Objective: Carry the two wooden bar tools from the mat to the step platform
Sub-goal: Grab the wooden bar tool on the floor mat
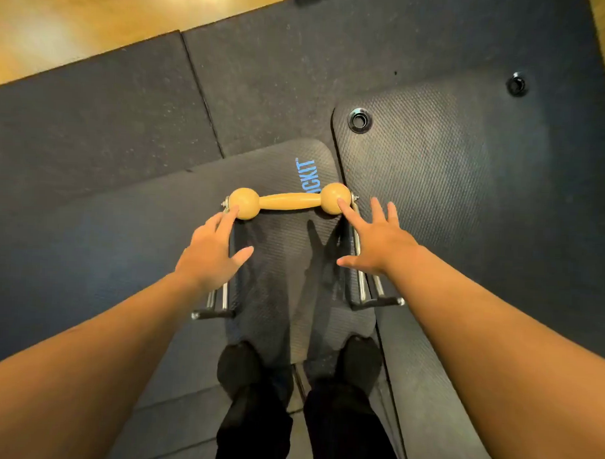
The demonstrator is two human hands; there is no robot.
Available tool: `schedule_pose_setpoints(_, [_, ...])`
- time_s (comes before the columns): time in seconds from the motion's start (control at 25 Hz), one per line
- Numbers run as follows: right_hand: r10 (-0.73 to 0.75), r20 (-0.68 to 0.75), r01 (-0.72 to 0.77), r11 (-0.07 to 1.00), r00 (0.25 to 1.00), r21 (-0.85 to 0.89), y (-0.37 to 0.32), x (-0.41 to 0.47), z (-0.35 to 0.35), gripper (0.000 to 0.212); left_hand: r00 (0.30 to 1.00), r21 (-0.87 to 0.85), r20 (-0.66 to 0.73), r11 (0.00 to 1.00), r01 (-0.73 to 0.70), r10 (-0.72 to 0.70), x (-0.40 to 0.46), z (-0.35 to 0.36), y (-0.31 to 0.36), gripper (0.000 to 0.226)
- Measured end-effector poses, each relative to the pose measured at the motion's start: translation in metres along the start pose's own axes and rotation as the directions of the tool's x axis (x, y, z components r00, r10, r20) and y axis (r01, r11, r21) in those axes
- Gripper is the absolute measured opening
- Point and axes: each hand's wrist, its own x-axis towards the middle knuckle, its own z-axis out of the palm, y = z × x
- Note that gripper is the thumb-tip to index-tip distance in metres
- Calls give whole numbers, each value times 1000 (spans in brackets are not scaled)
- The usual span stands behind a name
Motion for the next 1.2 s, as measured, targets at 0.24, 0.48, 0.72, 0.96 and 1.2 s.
schedule_pose_setpoints(0.24, [116,93,-138,949,989,283,3,1,26,119,993,-80,47,990,116,-113,-7,28,-6,91])
schedule_pose_setpoints(0.48, [102,95,-131,915,990,381,4,6,49,117,983,-310,46,933,185,-180,5,32,-12,93])
schedule_pose_setpoints(0.72, [244,135,-259,600,960,757,9,19,53,118,925,-334,149,863,381,-350,4,37,-11,108])
schedule_pose_setpoints(0.96, [231,131,-224,444,964,868,10,-4,55,98,894,-452,128,777,438,-429,-14,27,-4,117])
schedule_pose_setpoints(1.2, [216,-39,-52,400,976,915,7,-76,3,66,904,-581,-3,736,347,-428,-60,-19,32,74])
